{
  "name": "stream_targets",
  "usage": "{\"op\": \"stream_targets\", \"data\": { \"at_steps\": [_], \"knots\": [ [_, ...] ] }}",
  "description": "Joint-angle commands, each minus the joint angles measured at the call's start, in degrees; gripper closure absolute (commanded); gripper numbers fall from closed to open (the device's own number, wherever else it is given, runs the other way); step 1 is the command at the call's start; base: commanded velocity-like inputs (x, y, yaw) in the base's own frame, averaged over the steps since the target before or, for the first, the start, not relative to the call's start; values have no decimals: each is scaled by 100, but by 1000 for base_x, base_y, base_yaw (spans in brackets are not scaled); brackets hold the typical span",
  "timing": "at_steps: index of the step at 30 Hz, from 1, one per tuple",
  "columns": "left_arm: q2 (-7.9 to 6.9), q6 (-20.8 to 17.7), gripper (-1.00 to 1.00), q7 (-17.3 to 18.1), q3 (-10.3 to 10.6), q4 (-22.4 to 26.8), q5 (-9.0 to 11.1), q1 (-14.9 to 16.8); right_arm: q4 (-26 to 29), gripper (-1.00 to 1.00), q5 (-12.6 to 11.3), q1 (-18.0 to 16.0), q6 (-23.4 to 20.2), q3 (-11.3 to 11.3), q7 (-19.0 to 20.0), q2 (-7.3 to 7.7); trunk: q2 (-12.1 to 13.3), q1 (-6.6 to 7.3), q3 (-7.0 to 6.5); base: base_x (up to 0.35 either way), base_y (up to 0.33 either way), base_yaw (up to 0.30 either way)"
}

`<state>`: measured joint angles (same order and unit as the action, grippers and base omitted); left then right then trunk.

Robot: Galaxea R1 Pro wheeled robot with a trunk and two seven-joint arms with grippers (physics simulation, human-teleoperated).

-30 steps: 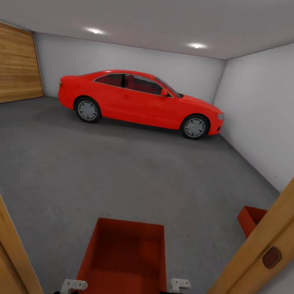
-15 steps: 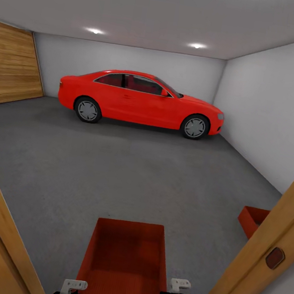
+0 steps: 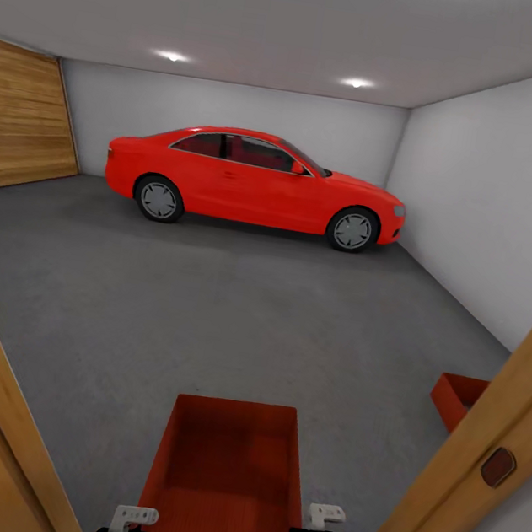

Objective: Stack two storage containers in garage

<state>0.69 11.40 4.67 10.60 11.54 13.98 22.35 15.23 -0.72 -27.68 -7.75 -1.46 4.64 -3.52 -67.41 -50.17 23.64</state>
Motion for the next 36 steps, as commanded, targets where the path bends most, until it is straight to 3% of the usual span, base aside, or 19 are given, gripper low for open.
{"op": "stream_targets", "data": {
  "at_steps": [1, 36],
  "knots": [
    [-104, 135, 100, -8, 47, 15, 43, 6, -12, 100, -42, -1, -34, -56, 8, 53, -4, 0, 6, 20, 0, 0],
    [-104, 135, 100, -3, 55, 15, 42, 6, -12, 100, -42, -1, -34, -56, 9, 53, -4, 0, 6, 176, 8, 0]
  ]
}}
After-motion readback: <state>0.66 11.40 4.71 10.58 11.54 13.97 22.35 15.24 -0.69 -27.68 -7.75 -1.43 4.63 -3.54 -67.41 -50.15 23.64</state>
